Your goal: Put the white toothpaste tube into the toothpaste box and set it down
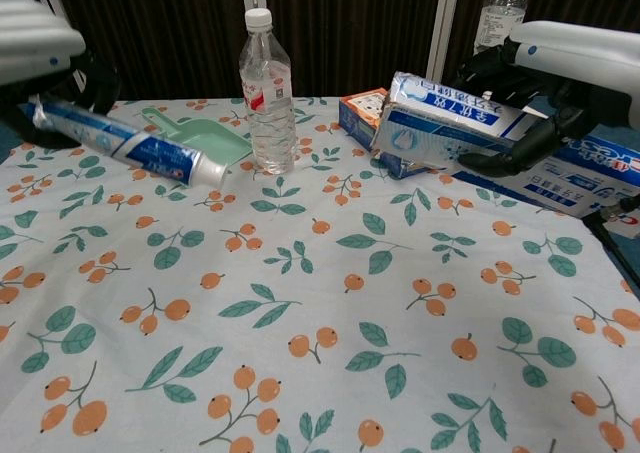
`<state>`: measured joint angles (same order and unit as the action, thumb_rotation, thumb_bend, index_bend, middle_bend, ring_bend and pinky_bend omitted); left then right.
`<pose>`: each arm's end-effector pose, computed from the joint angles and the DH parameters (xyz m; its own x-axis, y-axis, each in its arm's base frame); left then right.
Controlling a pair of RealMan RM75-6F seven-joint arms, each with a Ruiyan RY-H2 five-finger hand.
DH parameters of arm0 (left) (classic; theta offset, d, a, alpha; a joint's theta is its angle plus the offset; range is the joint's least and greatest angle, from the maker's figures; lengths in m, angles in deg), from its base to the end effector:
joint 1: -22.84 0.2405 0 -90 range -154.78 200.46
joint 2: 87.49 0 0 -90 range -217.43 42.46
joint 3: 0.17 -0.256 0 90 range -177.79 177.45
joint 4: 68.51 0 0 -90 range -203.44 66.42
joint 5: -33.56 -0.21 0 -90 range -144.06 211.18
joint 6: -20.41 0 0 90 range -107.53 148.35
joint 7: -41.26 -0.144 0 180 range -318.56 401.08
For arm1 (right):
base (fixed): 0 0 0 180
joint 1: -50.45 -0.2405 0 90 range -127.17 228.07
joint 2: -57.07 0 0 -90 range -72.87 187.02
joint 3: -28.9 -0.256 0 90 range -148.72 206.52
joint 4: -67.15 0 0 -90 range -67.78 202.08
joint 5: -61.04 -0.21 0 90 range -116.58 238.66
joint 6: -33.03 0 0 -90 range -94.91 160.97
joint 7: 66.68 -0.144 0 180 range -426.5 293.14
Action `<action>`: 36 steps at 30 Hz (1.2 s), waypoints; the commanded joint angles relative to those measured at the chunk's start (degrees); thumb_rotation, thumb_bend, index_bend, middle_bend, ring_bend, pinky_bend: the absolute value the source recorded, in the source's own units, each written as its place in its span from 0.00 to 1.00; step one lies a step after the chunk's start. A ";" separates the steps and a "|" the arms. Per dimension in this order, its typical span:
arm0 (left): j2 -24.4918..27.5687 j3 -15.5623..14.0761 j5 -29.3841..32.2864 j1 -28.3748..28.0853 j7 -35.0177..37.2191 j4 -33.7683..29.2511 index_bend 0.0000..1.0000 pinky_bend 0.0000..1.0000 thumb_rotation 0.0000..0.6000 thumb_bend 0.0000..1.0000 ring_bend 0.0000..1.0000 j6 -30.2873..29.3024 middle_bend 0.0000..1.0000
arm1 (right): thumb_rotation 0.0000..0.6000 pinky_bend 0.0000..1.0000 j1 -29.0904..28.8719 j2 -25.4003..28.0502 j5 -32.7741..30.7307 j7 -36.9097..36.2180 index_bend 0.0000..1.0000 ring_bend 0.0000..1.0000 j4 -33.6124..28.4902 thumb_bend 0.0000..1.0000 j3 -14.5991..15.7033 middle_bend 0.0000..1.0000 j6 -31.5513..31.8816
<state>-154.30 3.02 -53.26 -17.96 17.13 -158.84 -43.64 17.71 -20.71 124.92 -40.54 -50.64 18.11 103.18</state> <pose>-0.1669 0.3346 0.0995 0.7622 -0.1626 0.6266 0.4621 -0.5411 -0.7026 -0.1048 -0.2666 0.0560 0.1945 -0.2277 0.9541 -0.9432 -0.3106 0.1181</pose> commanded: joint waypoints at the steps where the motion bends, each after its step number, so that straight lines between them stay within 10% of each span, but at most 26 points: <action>1: 1.98 2.47 -1.53 -1.57 2.69 -0.39 0.74 0.79 1.00 0.53 0.74 -1.47 0.83 | 1.00 0.37 -0.12 -0.36 -0.22 0.66 0.46 0.46 -0.65 0.36 -0.01 0.52 0.37; 36: -3.02 10.45 1.38 -10.27 -4.05 -8.65 0.74 0.79 1.00 0.53 0.74 3.45 0.83 | 1.00 0.37 0.29 1.73 -2.91 -1.03 0.46 0.46 -5.60 0.36 -1.85 0.52 2.46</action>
<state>-157.00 13.25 -52.10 -27.88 13.49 -167.57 -40.47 17.98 -19.13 122.02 -41.38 -56.10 16.27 105.73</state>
